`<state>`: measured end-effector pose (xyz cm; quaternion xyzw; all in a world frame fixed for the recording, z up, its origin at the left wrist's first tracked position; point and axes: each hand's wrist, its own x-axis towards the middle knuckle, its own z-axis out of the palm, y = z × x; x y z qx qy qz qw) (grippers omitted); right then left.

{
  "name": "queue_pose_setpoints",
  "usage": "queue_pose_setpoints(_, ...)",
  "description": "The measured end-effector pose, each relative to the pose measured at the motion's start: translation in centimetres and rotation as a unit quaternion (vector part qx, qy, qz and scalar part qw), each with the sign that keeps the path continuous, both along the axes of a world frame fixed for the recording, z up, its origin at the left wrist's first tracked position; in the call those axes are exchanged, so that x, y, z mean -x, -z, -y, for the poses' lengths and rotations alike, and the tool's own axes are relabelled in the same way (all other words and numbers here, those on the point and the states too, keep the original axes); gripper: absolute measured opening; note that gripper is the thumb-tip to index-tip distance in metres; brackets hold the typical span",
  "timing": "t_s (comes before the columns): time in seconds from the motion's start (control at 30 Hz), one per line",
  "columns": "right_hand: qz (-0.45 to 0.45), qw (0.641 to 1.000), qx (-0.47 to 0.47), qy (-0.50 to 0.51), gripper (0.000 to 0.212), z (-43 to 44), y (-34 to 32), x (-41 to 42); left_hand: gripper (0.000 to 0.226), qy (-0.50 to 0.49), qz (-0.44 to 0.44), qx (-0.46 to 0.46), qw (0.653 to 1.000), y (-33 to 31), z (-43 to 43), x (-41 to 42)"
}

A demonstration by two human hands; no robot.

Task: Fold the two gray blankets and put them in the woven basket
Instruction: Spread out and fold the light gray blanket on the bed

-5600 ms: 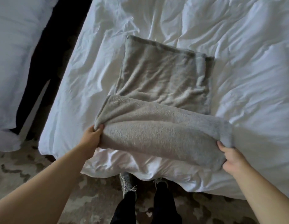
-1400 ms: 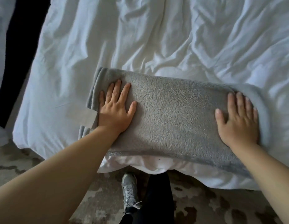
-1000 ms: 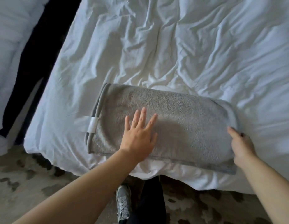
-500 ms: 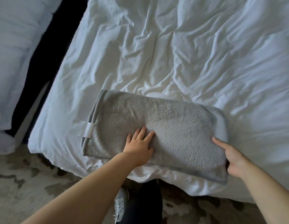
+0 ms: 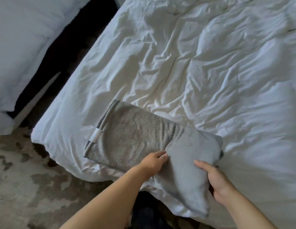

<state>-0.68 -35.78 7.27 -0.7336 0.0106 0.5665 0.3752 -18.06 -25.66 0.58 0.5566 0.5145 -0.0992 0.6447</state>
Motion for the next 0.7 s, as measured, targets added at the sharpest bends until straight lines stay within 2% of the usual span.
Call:
queue_pose_setpoints(0.1, 0.055, 0.998, -0.003, -0.037, 0.033, -1.9, -1.4, 2.1, 0.043, -0.071, 0.028, 0.047, 0.996, 0.4, 0.2, 0.6)
queue_pose_setpoints(0.23, 0.109, 0.989, 0.002, -0.104, 0.023, -5.5, -2.5, 6.4, 0.043, -0.168, 0.104, 0.131, 0.972, 0.5, -0.1, 2.7)
queue_pose_setpoints(0.37, 0.177, 0.971, -0.014, -0.160, 0.027, -10.5, -2.5, 11.8, 0.028, -0.296, 0.123, 0.137, 0.937, 0.2, -0.8, 6.3)
queue_pose_setpoints(0.43, 0.146, 0.968, -0.056, -0.198, 0.026, -13.2, -2.3, 14.8, 0.031, -0.373, 0.130, 0.235, 0.888, -0.5, -1.6, 8.6)
queue_pose_setpoints(0.47, 0.131, 0.963, -0.074, -0.225, 0.022, -14.3, -2.1, 16.0, 0.034, -0.439, 0.124, 0.288, 0.842, -0.8, -1.9, 10.0)
queue_pose_setpoints(0.5, 0.128, 0.952, -0.085, -0.264, 0.018, -15.2, -1.8, 16.8, 0.036, -0.535, 0.125, 0.283, 0.786, -0.9, -1.9, 11.4)
queue_pose_setpoints(0.53, 0.139, 0.936, -0.084, -0.312, 0.016, -15.8, -1.4, 17.4, 0.039, -0.625, 0.121, 0.232, 0.735, -0.4, -1.5, 12.7)
queue_pose_setpoints(0.57, 0.159, 0.915, -0.078, -0.362, 0.013, -16.0, -0.9, 17.6, 0.043, -0.673, 0.123, 0.187, 0.705, -0.1, -1.0, 13.9)
queue_pose_setpoints(0.6, 0.183, 0.892, -0.070, -0.408, 0.015, -16.0, -0.5, 17.6, 0.047, -0.683, 0.142, 0.169, 0.697, -0.1, -0.5, 14.9)
queue_pose_setpoints(0.7, 0.227, 0.828, -0.053, -0.510, 0.045, -15.3, 0.1, 16.8, 0.048, -0.672, 0.201, 0.153, 0.696, -1.0, 0.6, 16.2)
